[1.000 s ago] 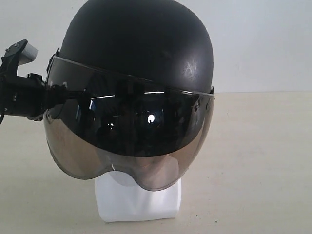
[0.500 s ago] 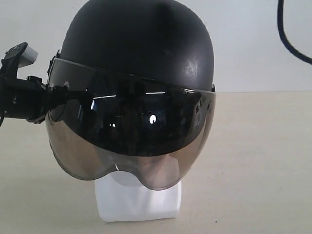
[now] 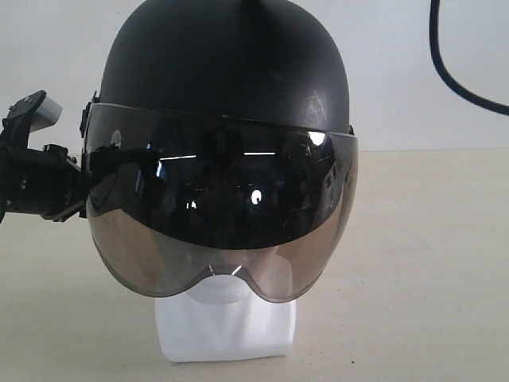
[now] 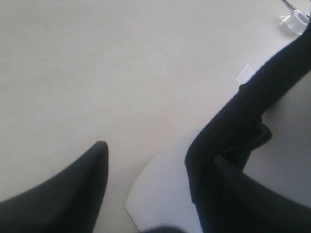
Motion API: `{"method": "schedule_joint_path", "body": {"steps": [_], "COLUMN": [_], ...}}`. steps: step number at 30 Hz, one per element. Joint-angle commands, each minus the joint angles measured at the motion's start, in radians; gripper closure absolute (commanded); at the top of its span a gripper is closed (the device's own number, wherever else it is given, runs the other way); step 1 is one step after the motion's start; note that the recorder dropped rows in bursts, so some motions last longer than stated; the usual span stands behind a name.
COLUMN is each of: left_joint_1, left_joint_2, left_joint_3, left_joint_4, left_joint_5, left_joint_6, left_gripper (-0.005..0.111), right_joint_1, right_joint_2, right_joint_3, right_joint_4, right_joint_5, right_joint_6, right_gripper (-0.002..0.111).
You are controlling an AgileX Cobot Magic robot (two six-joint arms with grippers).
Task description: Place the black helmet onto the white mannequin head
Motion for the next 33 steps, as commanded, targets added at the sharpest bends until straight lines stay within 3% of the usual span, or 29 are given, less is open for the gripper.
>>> {"method": "schedule_joint_path", "body": {"steps": [1, 10, 17, 27, 33], "left_joint_1": [0.002, 0.002, 0.002, 0.002, 0.052], "left_joint_2": [-0.001, -0.007, -0.136, -0.18, -0.21], "left_joint_3": [0.015, 0.015, 0.015, 0.015, 0.039], "left_joint_4": [0.029, -0.029, -0.029, 0.03, 0.03], "left_joint_5": [0.022, -0.045, 0.017, 0.044, 0.011], "left_joint_6": [0.003, 0.057, 0.063, -0.006, -0.012], "left_gripper": [0.058, 0.058, 0.058, 0.06, 0.06], "right_joint_1": [0.001, 0.001, 0.001, 0.001, 0.001], "right_joint_2": [0.012, 0.012, 0.012, 0.012, 0.012], "right_joint_3": [0.002, 0.002, 0.002, 0.002, 0.002], "right_joint_4": [0.0, 0.0, -0.003, -0.005, -0.011], "right_joint_5": [0.041, 0.052, 0.065, 0.069, 0.071], "right_joint_6": [-0.012, -0.02, -0.02, -0.02, -0.02], "right_gripper": [0.109, 0.109, 0.109, 0.109, 0.109]}}
